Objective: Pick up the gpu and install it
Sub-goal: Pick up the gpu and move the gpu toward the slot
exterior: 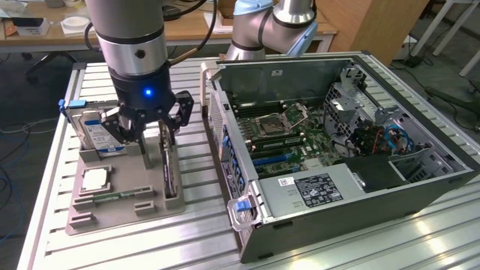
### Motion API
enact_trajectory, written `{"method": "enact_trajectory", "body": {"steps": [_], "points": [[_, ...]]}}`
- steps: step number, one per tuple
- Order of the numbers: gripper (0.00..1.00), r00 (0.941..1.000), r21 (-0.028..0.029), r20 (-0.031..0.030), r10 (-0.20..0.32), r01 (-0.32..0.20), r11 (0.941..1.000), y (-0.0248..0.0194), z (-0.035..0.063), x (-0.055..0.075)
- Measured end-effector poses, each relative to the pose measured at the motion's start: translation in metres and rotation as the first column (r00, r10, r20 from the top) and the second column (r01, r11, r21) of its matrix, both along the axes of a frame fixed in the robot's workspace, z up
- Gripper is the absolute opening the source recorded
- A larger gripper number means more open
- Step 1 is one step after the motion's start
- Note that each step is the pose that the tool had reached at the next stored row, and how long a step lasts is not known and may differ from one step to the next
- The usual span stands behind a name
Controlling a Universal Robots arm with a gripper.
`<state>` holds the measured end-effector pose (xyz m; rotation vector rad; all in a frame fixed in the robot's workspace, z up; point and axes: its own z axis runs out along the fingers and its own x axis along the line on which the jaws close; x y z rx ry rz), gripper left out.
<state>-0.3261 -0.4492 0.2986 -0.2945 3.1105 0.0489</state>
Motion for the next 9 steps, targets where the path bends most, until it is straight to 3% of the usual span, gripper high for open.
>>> {"method": "enact_trajectory", "body": {"steps": [9], "points": [[0.59, 1.0, 0.0, 0.0, 0.0, 0.0, 1.0, -0.0004, -0.0022, 0.0]]}}
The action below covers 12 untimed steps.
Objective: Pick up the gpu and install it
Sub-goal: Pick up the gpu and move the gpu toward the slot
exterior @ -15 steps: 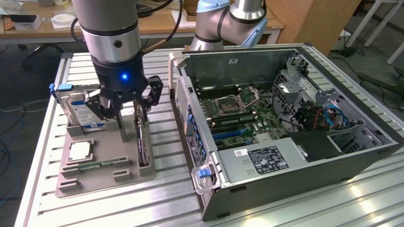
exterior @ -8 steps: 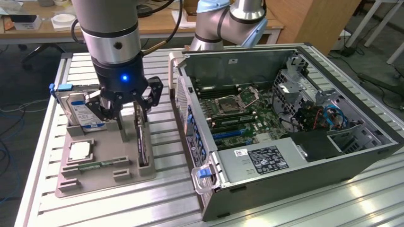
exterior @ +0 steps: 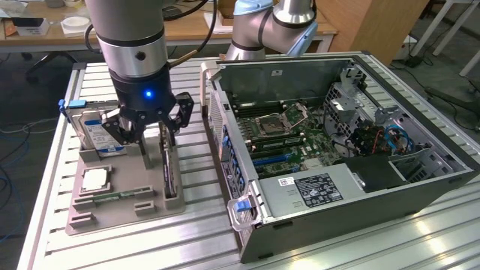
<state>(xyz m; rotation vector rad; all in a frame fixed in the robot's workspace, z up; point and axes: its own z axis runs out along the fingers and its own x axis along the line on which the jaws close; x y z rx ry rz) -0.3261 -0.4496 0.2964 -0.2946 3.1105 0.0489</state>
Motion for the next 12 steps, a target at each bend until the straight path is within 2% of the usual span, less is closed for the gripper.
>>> {"method": "enact_trajectory", "body": {"steps": [12], "points": [[0.59, 1.0, 0.0001, 0.0001, 0.0, 0.0, 1.0, -0.0006, -0.0032, 0.0]]}}
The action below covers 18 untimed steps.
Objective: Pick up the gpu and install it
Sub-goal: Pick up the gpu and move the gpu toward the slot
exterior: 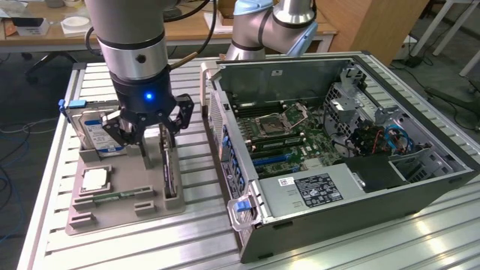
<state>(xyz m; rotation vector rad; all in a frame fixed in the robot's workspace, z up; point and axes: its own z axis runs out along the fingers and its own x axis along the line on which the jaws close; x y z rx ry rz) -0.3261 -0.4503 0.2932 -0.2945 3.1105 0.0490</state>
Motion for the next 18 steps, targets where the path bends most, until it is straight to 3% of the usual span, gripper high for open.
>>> {"method": "enact_trajectory", "body": {"steps": [18], "points": [[0.59, 1.0, -0.0019, 0.0, 0.0, 0.0, 1.0, -0.0006, -0.0041, 0.0]]}}
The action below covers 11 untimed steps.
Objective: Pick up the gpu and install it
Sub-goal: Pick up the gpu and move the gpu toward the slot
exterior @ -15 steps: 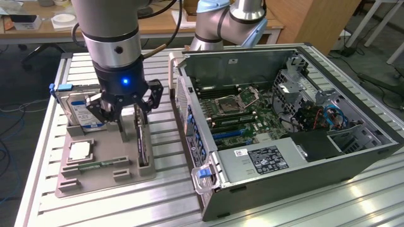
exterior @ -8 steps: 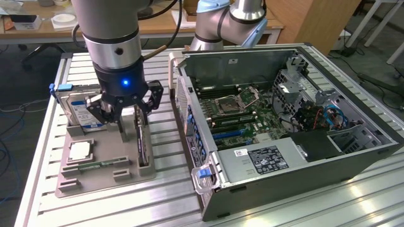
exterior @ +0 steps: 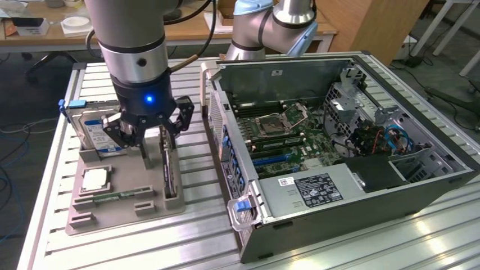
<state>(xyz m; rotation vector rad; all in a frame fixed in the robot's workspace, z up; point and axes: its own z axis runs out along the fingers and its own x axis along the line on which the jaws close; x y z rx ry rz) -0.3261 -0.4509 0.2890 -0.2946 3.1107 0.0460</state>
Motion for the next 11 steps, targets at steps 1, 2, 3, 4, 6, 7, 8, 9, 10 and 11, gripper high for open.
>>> {"method": "enact_trajectory", "body": {"steps": [1, 2, 3, 4, 6, 7, 8, 9, 10, 11], "points": [[0.59, 1.0, 0.0, 0.0, 0.0, 0.0, 1.0, 0.0, -0.0001, 0.0], [0.59, 1.0, 0.0, -0.0001, 0.0, 0.0, 1.0, 0.0, -0.0003, -0.0001], [0.59, 1.0, 0.0, 0.0, 0.0, 0.0, 1.0, -0.0001, -0.0005, -0.0001], [0.59, 1.0, -0.0001, 0.0, 0.0, 0.0, 1.0, -0.0001, -0.0007, -0.0001], [0.59, 1.0, -0.0001, 0.0, 0.0, 0.0, 1.0, -0.0001, -0.0011, 0.0], [0.59, 1.0, -0.0001, 0.0, 0.0, 0.0, 1.0, -0.0001, -0.0013, 0.0], [0.59, 1.0, 0.0, 0.0, 0.0, 0.0, 1.0, -0.0001, -0.0016, 0.0], [0.59, 1.0, -0.0001, 0.0, 0.0, 0.0, 1.0, -0.0001, -0.0018, 0.0], [0.59, 1.0, -0.0002, 0.0, 0.0, 0.0, 1.0, -0.0001, -0.002, 0.0], [0.59, 1.0, -0.0003, 0.0, 0.0, 0.0, 1.0, -0.0001, -0.0023, 0.0]]}}
